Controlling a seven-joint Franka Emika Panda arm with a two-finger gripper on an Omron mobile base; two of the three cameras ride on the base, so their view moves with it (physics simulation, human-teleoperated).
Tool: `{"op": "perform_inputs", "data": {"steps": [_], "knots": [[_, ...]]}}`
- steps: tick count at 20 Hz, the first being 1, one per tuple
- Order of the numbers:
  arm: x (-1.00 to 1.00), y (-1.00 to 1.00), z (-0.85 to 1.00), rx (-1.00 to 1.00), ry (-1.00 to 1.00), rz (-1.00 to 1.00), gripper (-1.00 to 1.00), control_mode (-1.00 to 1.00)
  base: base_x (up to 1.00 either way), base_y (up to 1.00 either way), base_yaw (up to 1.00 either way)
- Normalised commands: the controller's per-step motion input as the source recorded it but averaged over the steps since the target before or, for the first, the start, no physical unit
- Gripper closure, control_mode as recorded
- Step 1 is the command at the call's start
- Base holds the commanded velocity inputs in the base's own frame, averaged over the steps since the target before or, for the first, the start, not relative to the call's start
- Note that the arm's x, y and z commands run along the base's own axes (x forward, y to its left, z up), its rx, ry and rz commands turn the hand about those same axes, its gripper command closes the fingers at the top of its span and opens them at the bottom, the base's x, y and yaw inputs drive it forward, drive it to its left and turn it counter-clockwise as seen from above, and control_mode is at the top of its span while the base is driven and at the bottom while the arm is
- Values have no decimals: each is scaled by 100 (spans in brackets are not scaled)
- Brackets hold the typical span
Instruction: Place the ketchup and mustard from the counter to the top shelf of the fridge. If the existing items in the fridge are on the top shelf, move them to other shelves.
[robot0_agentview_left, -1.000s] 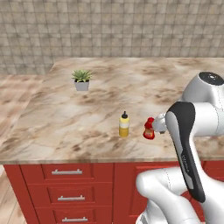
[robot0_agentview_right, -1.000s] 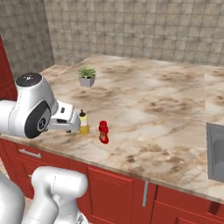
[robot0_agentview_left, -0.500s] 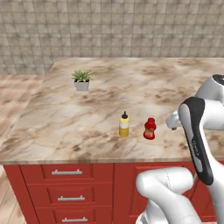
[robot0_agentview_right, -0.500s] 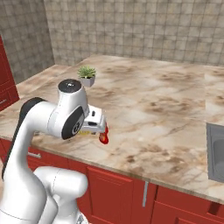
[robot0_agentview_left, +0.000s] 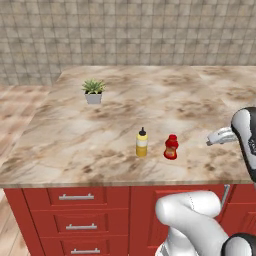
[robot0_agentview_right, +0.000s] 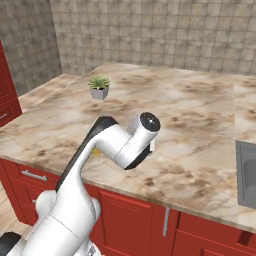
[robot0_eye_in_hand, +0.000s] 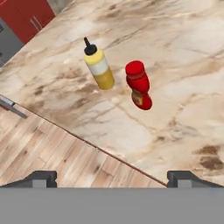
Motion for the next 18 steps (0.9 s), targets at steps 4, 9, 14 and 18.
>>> {"op": "perform_inputs", "data": {"steps": [4,9,14,18], "knots": [[30,-8,-31,37,-15,28,-100,-100,0,0,0],[11,1,-13,26,-6,14,-100,-100,0,0,0],[21,32,-15,5,-10,3,-100,-100,0,0,0],[62,50,-26,0,-16,0,-100,-100,0,0,0]]}}
